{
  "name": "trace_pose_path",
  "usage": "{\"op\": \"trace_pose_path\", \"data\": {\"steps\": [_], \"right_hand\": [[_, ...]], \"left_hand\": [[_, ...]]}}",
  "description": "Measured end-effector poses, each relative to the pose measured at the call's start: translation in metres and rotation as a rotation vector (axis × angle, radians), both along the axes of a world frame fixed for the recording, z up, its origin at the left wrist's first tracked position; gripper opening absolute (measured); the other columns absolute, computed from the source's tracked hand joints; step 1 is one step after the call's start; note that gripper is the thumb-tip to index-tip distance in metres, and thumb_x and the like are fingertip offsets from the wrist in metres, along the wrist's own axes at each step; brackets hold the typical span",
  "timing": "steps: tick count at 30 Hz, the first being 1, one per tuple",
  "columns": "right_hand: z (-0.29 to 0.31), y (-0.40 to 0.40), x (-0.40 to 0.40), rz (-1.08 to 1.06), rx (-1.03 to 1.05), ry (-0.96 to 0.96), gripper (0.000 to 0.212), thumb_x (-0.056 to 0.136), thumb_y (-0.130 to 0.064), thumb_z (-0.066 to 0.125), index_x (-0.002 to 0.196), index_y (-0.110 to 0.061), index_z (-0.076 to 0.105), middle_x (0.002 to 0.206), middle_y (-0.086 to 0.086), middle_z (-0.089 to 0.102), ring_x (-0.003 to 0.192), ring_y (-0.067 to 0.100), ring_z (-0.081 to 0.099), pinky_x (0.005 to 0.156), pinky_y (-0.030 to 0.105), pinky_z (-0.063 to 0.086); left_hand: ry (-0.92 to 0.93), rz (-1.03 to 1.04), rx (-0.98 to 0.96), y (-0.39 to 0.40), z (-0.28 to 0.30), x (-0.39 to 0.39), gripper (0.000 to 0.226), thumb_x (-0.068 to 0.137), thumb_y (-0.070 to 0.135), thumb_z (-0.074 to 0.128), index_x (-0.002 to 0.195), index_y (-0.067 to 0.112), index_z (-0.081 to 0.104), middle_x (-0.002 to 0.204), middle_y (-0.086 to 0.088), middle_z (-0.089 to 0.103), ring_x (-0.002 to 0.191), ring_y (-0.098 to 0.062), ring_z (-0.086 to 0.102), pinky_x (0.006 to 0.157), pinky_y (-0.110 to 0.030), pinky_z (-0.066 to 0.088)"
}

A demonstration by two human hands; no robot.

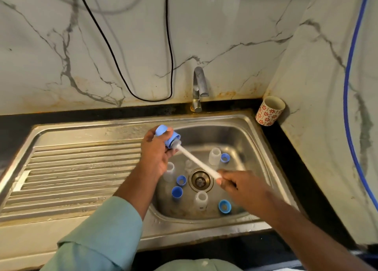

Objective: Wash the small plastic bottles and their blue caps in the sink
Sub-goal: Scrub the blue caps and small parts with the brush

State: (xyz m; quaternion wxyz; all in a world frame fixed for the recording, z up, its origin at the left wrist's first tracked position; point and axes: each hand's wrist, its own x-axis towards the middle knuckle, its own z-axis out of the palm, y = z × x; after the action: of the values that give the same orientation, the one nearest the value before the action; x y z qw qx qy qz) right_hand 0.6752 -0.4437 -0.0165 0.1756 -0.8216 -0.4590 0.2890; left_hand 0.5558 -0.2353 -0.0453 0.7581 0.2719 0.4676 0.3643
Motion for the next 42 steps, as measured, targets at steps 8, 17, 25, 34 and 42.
{"op": "trace_pose_path", "data": {"steps": [8, 17, 25, 34, 42], "right_hand": [[0.003, 0.000, 0.003, -0.065, 0.045, 0.118, 0.029, 0.099, -0.040, 0.050, 0.125, -0.033, 0.063, 0.078, -0.008, 0.065, 0.060, 0.000, 0.055, 0.061, 0.018, 0.047], [0.009, 0.001, -0.001, -0.189, 0.087, 0.509, 0.017, 0.100, -0.034, 0.051, 0.109, -0.035, 0.065, 0.059, 0.000, 0.051, 0.040, 0.008, 0.039, 0.039, 0.024, 0.035], [0.002, 0.001, -0.005, -0.217, 0.102, 0.393, 0.016, 0.097, -0.032, 0.056, 0.104, -0.028, 0.070, 0.057, -0.004, 0.050, 0.043, 0.004, 0.042, 0.045, 0.023, 0.040], [-0.001, 0.009, -0.014, -0.230, 0.050, 0.444, 0.028, 0.097, -0.041, 0.052, 0.078, -0.024, 0.065, 0.055, -0.002, 0.052, 0.042, 0.012, 0.044, 0.043, 0.028, 0.040], [0.011, 0.013, -0.015, -0.193, 0.102, 0.623, 0.032, 0.099, -0.036, 0.050, 0.080, -0.013, 0.063, 0.060, 0.005, 0.057, 0.043, 0.022, 0.043, 0.042, 0.030, 0.036]], "left_hand": [[-0.070, -0.005, -0.013, 0.002, 0.006, 0.006, 0.040, 0.091, 0.007, 0.067, 0.129, 0.008, 0.054, 0.122, -0.024, 0.063, 0.081, -0.031, 0.071, 0.066, -0.041, 0.061], [-0.208, -0.051, 0.003, 0.003, 0.003, 0.007, 0.041, 0.093, 0.006, 0.061, 0.133, 0.010, 0.051, 0.125, -0.022, 0.057, 0.091, -0.035, 0.069, 0.079, -0.045, 0.060], [-0.188, 0.010, 0.017, 0.013, 0.003, 0.005, 0.050, 0.090, 0.007, 0.066, 0.136, 0.016, 0.047, 0.119, -0.017, 0.059, 0.089, -0.026, 0.068, 0.074, -0.039, 0.061], [-0.230, 0.008, -0.093, 0.000, 0.002, 0.008, 0.035, 0.095, 0.015, 0.062, 0.126, -0.001, 0.053, 0.097, -0.018, 0.062, 0.079, -0.024, 0.066, 0.073, -0.034, 0.061], [-0.466, -0.129, -0.120, 0.006, 0.015, -0.002, 0.036, 0.099, 0.028, 0.049, 0.119, -0.001, 0.056, 0.099, -0.017, 0.069, 0.096, -0.030, 0.068, 0.098, -0.043, 0.052]]}}
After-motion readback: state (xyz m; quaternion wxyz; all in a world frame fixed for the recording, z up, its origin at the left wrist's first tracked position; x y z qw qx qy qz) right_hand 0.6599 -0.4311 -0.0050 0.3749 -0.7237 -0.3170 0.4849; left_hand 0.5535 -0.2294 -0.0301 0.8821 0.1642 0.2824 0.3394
